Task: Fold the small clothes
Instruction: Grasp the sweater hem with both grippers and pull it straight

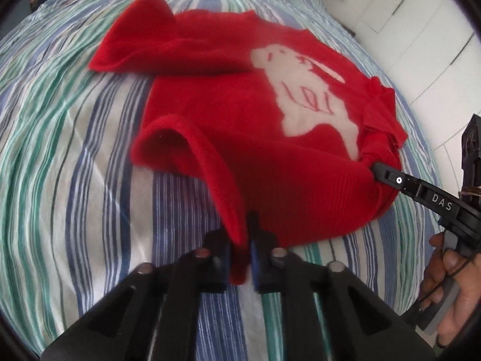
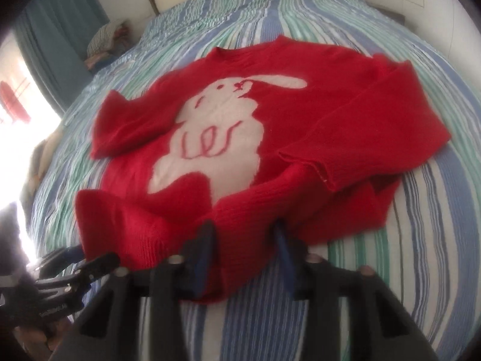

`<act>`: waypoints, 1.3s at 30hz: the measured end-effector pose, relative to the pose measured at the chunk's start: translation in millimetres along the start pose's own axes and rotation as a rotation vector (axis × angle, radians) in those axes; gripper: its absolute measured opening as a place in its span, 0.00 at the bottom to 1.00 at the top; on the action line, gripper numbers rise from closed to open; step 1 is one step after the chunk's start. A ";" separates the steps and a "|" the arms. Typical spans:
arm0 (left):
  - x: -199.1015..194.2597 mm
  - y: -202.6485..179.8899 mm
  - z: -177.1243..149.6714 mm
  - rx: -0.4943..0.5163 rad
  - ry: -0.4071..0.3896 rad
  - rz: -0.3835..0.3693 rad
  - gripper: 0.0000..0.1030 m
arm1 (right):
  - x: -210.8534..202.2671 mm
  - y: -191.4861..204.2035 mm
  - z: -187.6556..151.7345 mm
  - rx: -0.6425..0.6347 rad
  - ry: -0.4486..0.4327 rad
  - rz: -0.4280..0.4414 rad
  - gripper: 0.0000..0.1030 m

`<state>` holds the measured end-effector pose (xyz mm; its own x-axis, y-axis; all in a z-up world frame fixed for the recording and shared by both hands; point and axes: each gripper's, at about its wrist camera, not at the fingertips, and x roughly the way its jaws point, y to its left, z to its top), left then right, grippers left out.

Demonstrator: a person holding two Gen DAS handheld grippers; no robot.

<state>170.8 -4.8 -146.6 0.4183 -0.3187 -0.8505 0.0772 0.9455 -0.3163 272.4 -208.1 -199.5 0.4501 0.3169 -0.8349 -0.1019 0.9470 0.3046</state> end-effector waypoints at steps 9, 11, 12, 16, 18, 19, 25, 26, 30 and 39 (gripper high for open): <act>-67.3 10.1 -58.7 0.125 0.006 -0.104 0.03 | -94.4 -41.5 -108.8 0.071 -0.026 0.093 0.12; -68.3 14.6 -71.7 0.130 0.028 -0.095 0.04 | -95.4 -54.3 -135.7 0.112 0.022 0.071 0.12; -67.1 17.9 -75.1 0.123 0.034 -0.090 0.04 | -94.8 -59.6 -146.4 0.128 0.037 0.052 0.13; -57.9 32.0 -73.8 0.053 0.030 -0.117 0.14 | -103.2 -75.8 -154.5 0.183 -0.028 0.086 0.44; -57.7 36.9 -73.6 0.025 0.013 -0.149 0.30 | -103.6 -82.8 -144.9 0.205 -0.082 0.136 0.70; -56.3 36.8 -73.1 0.018 0.003 -0.157 0.42 | -101.8 -86.9 -140.2 0.226 -0.105 0.178 0.70; -38.7 32.9 -70.2 -0.022 0.029 -0.153 0.03 | -49.7 -99.9 -125.8 0.295 0.005 0.341 0.05; -43.3 33.1 -70.3 -0.027 0.017 -0.147 0.03 | -50.4 -98.4 -123.1 0.286 -0.001 0.328 0.04; -68.8 35.0 -75.8 0.007 -0.018 -0.083 0.03 | -91.1 -81.5 -123.4 0.130 -0.023 0.110 0.04; -51.5 40.2 -85.7 0.008 0.031 0.016 0.03 | -87.6 -93.8 -139.5 0.144 0.033 0.016 0.03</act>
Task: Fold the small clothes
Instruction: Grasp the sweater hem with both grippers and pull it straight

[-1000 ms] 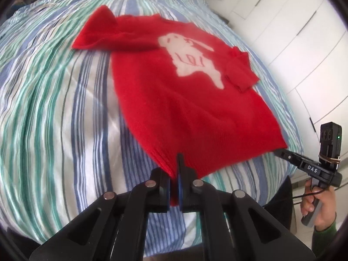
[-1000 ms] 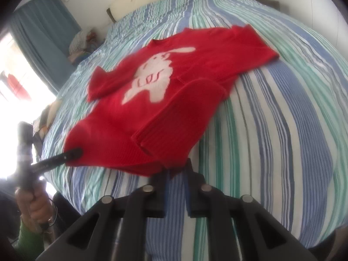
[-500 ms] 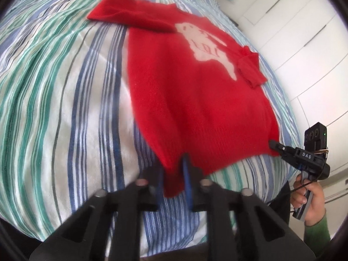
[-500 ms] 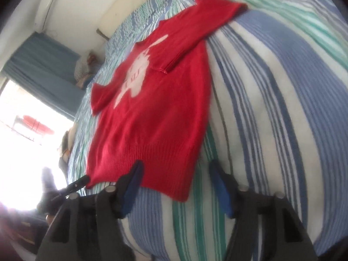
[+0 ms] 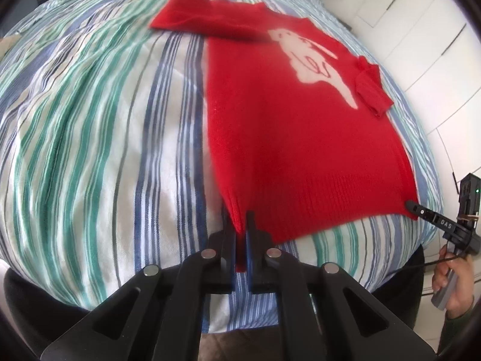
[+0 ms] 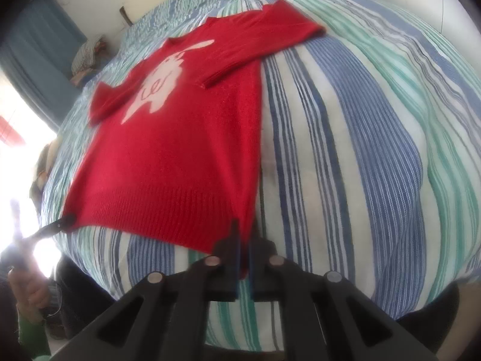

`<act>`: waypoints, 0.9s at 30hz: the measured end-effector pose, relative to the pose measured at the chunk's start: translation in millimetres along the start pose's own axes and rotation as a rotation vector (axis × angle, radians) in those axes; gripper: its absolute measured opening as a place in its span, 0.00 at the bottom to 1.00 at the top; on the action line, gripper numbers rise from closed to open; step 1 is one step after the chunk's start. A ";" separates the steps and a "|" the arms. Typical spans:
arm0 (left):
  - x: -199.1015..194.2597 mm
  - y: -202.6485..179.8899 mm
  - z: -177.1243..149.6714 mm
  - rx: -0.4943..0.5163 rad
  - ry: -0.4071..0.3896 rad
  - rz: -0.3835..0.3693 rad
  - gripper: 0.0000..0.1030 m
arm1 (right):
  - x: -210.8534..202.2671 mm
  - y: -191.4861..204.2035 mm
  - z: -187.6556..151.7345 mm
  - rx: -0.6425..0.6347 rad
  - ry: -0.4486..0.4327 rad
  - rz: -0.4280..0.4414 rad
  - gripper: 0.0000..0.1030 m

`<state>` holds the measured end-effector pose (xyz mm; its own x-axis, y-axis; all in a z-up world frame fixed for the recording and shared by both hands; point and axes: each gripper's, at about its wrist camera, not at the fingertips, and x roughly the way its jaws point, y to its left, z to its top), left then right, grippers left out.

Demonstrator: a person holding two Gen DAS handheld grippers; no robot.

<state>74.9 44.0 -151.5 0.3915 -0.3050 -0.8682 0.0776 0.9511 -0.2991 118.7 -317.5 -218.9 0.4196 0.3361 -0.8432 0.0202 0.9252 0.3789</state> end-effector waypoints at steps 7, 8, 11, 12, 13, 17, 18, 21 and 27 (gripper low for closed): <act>12.3 -0.2 -5.3 0.008 -0.022 0.011 0.04 | 19.5 -8.5 -4.0 0.038 0.004 0.010 0.03; 13.6 -0.7 -6.1 0.013 -0.028 0.015 0.04 | 20.6 -9.4 -3.8 0.044 0.001 0.016 0.03; 14.3 -3.2 -7.2 0.024 -0.043 0.028 0.04 | 23.4 -11.2 -5.1 0.059 -0.010 0.029 0.03; 14.1 -3.2 -7.8 0.027 -0.047 0.031 0.04 | 24.0 -11.1 -5.2 0.058 -0.014 0.027 0.02; 14.9 -4.1 -7.9 0.028 -0.051 0.033 0.04 | 23.7 -10.9 -6.0 0.057 -0.019 0.025 0.02; 14.6 -2.0 -7.9 0.017 -0.054 0.027 0.05 | 21.5 -12.8 -8.7 0.061 -0.031 0.033 0.02; 14.6 -1.9 -7.8 0.012 -0.053 0.026 0.06 | 20.7 -13.4 -8.9 0.064 -0.033 0.037 0.02; 13.4 -2.0 -7.6 0.005 -0.048 0.031 0.07 | 16.8 -16.0 -12.7 0.070 -0.041 0.040 0.02; 6.2 -7.4 -9.1 0.013 -0.034 0.067 0.10 | 12.1 -15.1 -15.9 0.056 -0.050 0.036 0.04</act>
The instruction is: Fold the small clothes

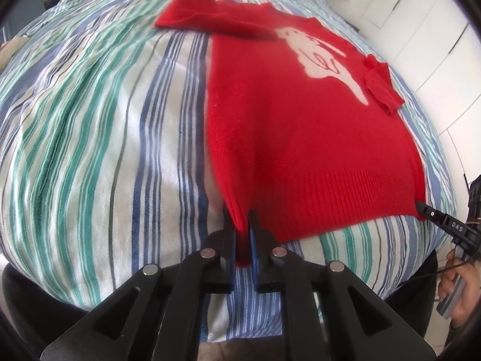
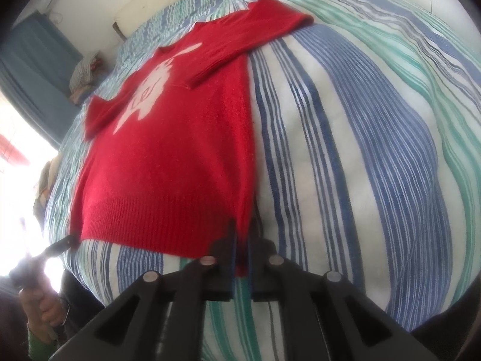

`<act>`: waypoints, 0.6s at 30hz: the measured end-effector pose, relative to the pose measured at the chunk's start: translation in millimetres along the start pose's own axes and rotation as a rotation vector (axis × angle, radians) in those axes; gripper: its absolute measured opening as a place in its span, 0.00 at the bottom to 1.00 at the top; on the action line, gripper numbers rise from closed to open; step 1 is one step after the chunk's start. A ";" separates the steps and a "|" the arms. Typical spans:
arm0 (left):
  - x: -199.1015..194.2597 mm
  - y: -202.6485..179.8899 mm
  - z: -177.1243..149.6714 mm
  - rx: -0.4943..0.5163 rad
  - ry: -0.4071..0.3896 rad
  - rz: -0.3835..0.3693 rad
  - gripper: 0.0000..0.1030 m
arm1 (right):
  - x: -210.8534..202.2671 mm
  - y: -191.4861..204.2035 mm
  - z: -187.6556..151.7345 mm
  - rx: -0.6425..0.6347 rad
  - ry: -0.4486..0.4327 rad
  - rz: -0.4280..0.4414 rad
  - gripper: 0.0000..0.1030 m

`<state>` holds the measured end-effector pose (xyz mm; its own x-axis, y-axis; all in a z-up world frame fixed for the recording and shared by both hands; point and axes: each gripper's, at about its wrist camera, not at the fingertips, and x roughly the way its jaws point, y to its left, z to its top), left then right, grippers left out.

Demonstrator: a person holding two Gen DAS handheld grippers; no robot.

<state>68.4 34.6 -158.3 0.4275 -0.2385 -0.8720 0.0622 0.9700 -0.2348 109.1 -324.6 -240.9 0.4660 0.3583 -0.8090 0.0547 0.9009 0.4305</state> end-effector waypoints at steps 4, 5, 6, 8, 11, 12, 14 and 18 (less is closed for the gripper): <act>-17.5 1.3 -7.9 0.024 0.019 0.037 0.41 | -13.1 -1.4 -5.0 -0.041 0.053 -0.012 0.20; -22.8 3.1 -10.7 0.028 0.033 0.058 0.47 | -19.4 -3.9 -5.7 -0.047 0.072 -0.028 0.24; -28.7 6.2 -13.6 0.026 0.045 0.093 0.54 | -27.3 -6.9 -5.7 -0.058 0.085 -0.061 0.27; -42.4 14.6 -16.2 0.010 0.049 0.152 0.57 | -49.0 -12.1 0.3 -0.105 0.063 -0.144 0.27; -65.7 30.4 -7.0 -0.062 -0.004 0.157 0.58 | -81.6 -0.5 30.3 -0.281 -0.069 -0.319 0.30; -73.8 33.7 -1.9 -0.085 -0.036 0.145 0.59 | -86.5 8.9 43.8 -0.349 -0.113 -0.348 0.32; -87.2 34.2 8.4 -0.113 -0.102 0.145 0.62 | -86.4 31.2 72.5 -0.462 -0.193 -0.317 0.43; -105.1 24.2 17.0 -0.130 -0.159 0.150 0.63 | -28.2 79.5 116.7 -0.656 -0.171 -0.132 0.53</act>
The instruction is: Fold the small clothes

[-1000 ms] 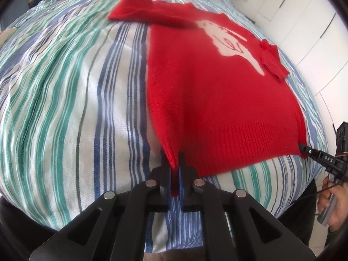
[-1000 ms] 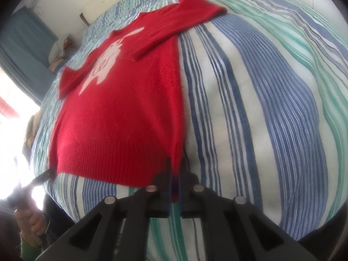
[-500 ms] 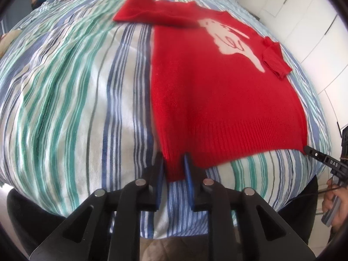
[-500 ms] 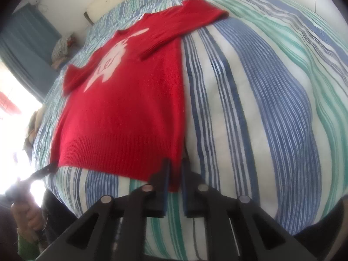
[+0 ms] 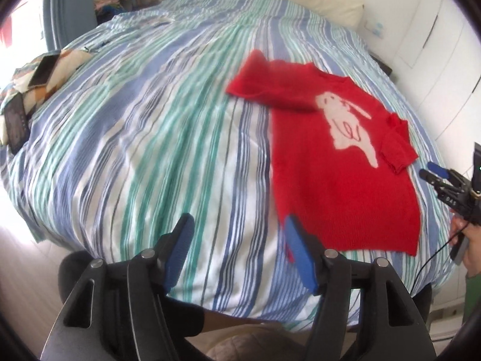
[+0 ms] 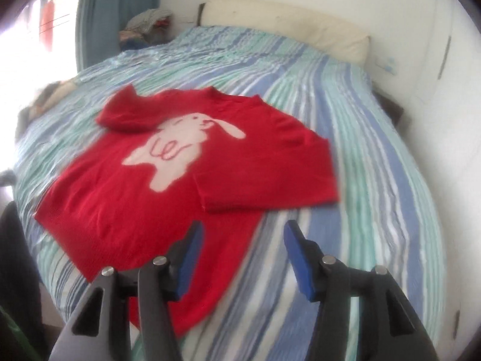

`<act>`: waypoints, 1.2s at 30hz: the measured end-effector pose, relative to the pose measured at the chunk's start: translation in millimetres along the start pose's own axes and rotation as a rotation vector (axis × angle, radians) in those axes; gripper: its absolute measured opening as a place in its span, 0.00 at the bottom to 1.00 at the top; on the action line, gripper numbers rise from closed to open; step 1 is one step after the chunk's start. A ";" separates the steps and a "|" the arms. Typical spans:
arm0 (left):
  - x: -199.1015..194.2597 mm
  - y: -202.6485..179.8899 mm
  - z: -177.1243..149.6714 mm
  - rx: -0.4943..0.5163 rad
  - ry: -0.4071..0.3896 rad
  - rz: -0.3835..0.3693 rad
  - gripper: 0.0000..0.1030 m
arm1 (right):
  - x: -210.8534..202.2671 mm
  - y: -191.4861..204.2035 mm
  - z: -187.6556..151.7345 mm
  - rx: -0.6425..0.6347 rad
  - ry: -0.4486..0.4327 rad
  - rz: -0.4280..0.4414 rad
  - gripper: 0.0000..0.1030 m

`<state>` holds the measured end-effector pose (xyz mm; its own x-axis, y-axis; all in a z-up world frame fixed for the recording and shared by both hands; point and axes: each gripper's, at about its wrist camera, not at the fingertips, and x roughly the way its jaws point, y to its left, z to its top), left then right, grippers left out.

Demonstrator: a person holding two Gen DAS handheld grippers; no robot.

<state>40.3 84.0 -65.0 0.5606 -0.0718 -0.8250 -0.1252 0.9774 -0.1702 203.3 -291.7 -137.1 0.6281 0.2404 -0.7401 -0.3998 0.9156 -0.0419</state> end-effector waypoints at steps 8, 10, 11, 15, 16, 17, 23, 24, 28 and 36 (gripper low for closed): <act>-2.2 14.8 -13.5 -0.002 0.030 0.070 0.68 | 127.5 3.7 12.6 -0.010 0.126 0.135 0.31; 1.2 24.8 -18.4 -0.018 0.051 0.091 0.68 | 111.4 -24.8 19.6 0.110 0.074 0.145 0.07; 2.9 28.3 -20.8 -0.023 0.058 0.100 0.68 | 96.9 -41.5 22.8 0.154 0.028 0.120 0.07; 10.2 32.2 -27.6 -0.037 0.074 0.110 0.68 | 41.2 -149.9 14.7 0.432 -0.096 -0.040 0.07; 12.7 29.9 -28.7 -0.039 0.079 0.101 0.68 | 28.3 -182.6 5.1 0.524 -0.116 -0.090 0.07; 15.4 26.3 -29.7 -0.041 0.085 0.088 0.68 | 17.2 -213.6 -7.1 0.614 -0.130 -0.136 0.07; 27.6 -12.2 -32.3 0.028 0.118 0.029 0.68 | 3.7 -301.8 -73.0 0.849 -0.044 -0.275 0.07; 27.2 -17.4 -31.9 0.040 0.116 0.024 0.68 | 5.9 -305.3 -81.7 0.865 -0.035 -0.283 0.07; 24.6 -26.9 -31.3 0.067 0.112 0.013 0.68 | 14.1 -314.0 -109.2 0.946 -0.022 -0.310 0.07; 27.3 -6.9 -36.1 0.030 0.124 0.065 0.68 | 29.7 -326.8 -131.0 0.957 0.064 -0.388 0.05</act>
<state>26.8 68.1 -105.8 0.4467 -0.0298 -0.8942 -0.1325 0.9862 -0.0991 265.2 -626.0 -233.3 0.5529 -0.1180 -0.8249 0.5380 0.8065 0.2452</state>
